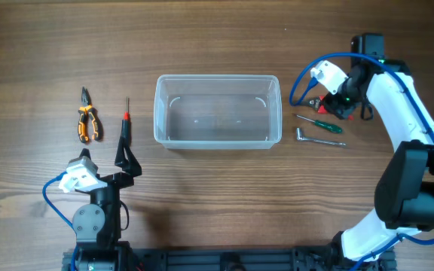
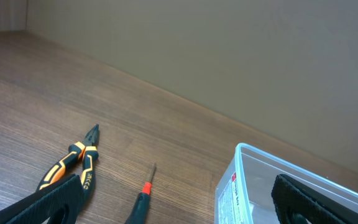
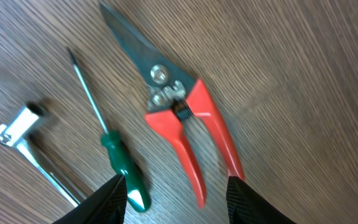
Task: Pack container
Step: 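Move the right gripper over the green-handled screwdriver, then lower the right gripper and grasp the green screwdriver handle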
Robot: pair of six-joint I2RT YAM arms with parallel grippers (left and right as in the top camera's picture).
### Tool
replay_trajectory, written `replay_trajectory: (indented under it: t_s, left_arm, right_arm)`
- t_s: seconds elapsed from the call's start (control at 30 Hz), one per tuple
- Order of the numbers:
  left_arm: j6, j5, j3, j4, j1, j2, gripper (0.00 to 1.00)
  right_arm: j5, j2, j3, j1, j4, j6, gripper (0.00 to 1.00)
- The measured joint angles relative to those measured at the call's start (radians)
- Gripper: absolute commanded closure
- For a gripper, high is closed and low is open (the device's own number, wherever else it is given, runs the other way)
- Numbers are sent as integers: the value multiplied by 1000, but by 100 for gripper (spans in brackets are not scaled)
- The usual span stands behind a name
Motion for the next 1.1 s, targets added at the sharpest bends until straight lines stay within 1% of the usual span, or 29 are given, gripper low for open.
replay_trajectory:
  t_s: [0.17, 0.33, 0.43, 0.53, 0.57, 0.7, 0.8, 0.9, 0.97, 1.1]
  left_arm:
    - [0, 0, 0, 0, 0, 0, 0]
    - [0, 0, 0, 0, 0, 0, 0]
    - [0, 0, 0, 0, 0, 0, 0]
    - [0, 0, 0, 0, 0, 0, 0]
    - [0, 0, 0, 0, 0, 0, 0]
    - [0, 0, 0, 0, 0, 0, 0]
    - [0, 0, 0, 0, 0, 0, 0]
    - [0, 0, 0, 0, 0, 0, 0]
    - [0, 0, 0, 0, 0, 0, 0]
    - [0, 0, 0, 0, 0, 0, 0]
  right_arm:
    - [-9, 0, 0, -52, -29, -21, 50]
    - [-56, 0, -14, -66, -66, -22, 41]
    - [-69, 0, -15, -66, -80, -22, 43]
    - [-86, 0, -15, -66, -87, -22, 52]
    - [-90, 0, -15, -66, -87, -26, 53]
    - [-96, 0, -16, -66, -58, -29, 55]
    - [-96, 0, -16, -66, -52, -29, 55]
    - [-99, 0, -22, -66, -50, -29, 52]
    - [-109, 0, -71, -66, -49, -29, 49]
    - [-114, 2, -182, -66, -17, -29, 47]
